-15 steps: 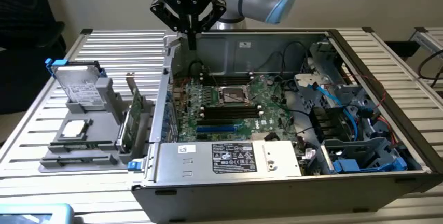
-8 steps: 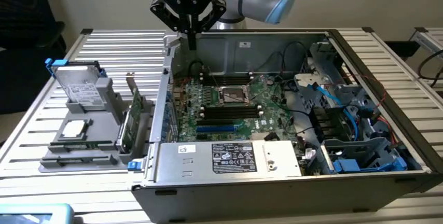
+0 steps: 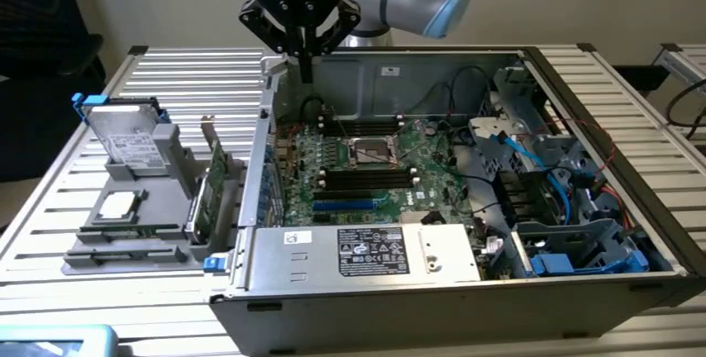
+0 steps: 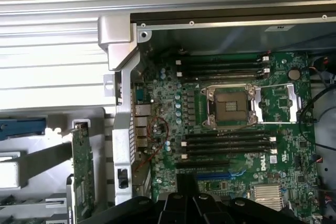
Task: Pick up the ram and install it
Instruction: 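Reach for the ram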
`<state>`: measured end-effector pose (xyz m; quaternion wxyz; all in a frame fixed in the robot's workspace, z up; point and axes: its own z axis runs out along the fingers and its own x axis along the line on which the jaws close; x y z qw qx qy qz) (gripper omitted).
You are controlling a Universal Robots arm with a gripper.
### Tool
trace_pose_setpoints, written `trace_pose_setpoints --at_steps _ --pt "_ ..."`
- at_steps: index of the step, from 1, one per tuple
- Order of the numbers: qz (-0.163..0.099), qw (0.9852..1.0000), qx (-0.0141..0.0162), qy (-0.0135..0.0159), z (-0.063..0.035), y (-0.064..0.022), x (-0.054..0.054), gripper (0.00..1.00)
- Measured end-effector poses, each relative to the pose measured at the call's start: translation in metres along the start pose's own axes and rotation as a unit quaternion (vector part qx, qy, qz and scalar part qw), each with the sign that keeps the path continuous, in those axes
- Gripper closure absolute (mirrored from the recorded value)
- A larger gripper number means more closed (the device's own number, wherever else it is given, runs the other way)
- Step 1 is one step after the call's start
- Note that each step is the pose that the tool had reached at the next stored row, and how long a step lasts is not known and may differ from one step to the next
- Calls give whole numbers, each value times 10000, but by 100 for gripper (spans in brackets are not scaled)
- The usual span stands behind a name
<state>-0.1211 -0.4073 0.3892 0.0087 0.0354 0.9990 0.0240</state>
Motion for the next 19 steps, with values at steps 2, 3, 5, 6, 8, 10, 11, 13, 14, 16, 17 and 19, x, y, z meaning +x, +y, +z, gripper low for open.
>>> trace_pose_setpoints --at_steps 2,3,5,6,8,10,11,13,14,16,17,19 --pt "1 10000 2 18 12 -49 -3 89" --pt "1 10000 3 27 18 -74 -5 89" --pt "2 10000 3 38 31 -115 -7 89" --pt "2 10000 3 42 36 -134 -6 89" --pt "3 10000 4 48 48 -164 8 89" --pt "3 10000 3 53 62 -178 39 89" --pt "3 10000 3 58 68 -182 63 89" --pt "3 10000 6 70 76 -191 117 89" --pt "3 10000 6 74 80 -196 143 89" --pt "4 10000 6 81 86 -206 198 89" --pt "4 10000 6 83 88 -212 225 89" --pt "4 10000 7 88 92 -221 278 89"
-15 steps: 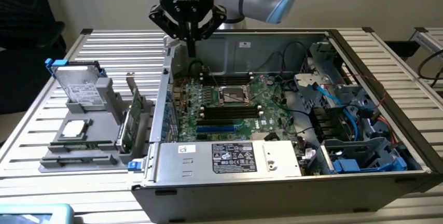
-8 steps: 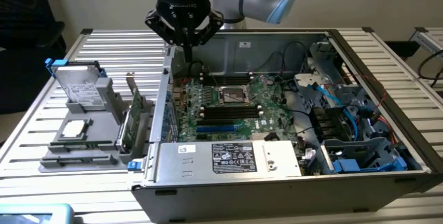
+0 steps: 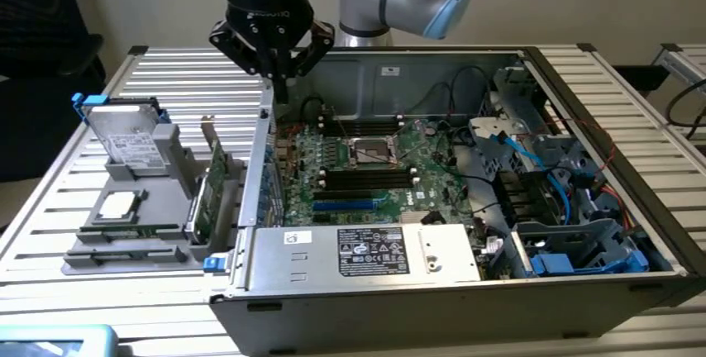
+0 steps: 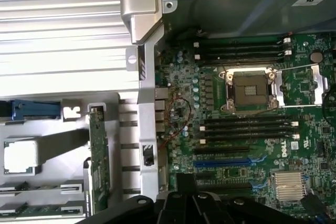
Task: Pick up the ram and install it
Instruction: 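Reach for the ram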
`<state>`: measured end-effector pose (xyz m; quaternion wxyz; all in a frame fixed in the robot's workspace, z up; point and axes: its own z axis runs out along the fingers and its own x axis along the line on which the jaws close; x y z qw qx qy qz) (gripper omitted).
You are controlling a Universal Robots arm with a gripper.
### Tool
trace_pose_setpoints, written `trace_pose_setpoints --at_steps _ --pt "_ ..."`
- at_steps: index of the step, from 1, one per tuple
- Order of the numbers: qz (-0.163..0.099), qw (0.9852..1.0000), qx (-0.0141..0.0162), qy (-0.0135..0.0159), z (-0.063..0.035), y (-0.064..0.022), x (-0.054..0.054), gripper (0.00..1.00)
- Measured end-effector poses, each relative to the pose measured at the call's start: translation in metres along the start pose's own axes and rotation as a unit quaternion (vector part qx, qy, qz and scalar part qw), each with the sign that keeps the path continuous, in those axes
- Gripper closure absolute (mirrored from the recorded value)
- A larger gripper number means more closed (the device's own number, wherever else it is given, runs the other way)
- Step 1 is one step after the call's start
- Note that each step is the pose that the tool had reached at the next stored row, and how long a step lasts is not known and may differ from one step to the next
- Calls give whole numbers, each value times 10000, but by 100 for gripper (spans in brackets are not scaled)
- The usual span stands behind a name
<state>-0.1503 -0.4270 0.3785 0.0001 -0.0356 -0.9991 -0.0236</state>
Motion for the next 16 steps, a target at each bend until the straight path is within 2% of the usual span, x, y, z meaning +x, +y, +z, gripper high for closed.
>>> trace_pose_setpoints --at_steps 8,16 --pt "1 10000 1 12 12 -62 261 89" --pt "1 10000 1 19 45 -164 487 89"
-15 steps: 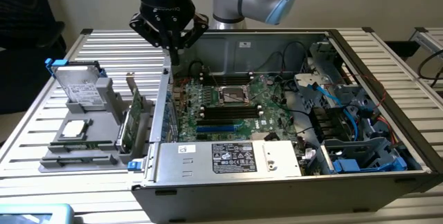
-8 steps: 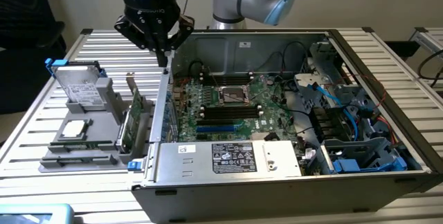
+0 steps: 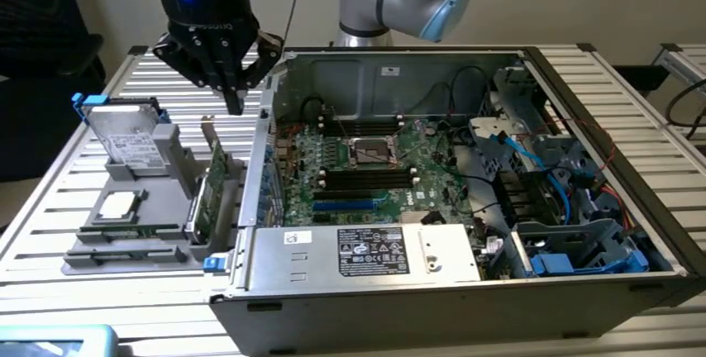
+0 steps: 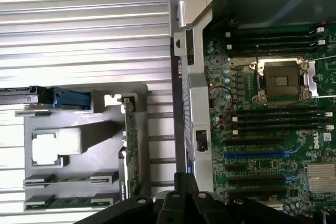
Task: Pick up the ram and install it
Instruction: 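Reach for the ram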
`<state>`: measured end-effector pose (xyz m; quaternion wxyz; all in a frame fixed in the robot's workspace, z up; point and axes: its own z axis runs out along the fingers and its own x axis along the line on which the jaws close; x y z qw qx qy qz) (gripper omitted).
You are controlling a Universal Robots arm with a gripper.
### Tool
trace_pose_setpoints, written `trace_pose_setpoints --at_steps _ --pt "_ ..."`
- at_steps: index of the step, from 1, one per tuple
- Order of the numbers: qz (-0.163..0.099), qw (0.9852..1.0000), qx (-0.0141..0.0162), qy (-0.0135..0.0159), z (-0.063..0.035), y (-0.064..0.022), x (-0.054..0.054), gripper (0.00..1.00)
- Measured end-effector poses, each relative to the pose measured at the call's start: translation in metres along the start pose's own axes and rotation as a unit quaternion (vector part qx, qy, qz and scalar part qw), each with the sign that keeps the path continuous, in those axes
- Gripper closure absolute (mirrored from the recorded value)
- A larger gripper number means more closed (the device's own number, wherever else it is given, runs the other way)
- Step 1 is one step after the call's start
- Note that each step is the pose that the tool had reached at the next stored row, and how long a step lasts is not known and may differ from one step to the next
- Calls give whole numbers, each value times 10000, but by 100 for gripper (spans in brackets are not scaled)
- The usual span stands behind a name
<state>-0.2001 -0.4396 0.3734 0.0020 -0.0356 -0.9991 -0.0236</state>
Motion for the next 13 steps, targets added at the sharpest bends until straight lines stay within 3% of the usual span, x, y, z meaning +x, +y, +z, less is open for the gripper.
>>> trace_pose_setpoints --at_steps 13 --pt "1 10000 -1 10 47 -173 298 89"
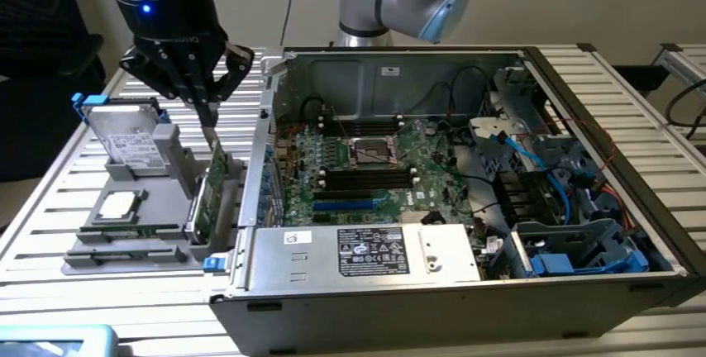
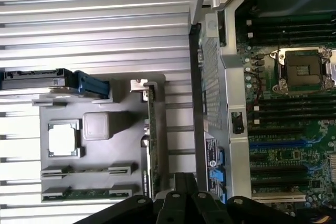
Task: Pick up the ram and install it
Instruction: 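Reach for the ram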
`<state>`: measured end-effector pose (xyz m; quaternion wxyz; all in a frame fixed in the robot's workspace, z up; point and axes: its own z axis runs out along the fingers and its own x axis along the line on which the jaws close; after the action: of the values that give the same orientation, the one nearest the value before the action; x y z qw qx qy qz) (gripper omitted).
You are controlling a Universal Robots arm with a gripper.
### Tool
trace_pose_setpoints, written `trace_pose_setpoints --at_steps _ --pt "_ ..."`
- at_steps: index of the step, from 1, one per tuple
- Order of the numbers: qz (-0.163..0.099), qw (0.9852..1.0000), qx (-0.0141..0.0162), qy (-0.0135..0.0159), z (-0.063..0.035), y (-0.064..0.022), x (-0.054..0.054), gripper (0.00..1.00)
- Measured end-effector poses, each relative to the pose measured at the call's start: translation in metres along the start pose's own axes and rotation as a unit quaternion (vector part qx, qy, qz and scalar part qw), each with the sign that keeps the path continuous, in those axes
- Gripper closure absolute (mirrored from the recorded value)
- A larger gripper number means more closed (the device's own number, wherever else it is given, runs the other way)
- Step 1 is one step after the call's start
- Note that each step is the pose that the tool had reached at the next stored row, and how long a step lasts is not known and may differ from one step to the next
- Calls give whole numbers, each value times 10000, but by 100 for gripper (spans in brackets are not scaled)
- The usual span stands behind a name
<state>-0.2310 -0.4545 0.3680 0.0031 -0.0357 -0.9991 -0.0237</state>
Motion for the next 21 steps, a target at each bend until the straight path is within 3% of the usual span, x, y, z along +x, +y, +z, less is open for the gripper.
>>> trace_pose_setpoints --at_steps 13,21 --pt "1 10000 1 15 55 -194 254 89" --pt "1 10000 1 24 115 -279 598 89"
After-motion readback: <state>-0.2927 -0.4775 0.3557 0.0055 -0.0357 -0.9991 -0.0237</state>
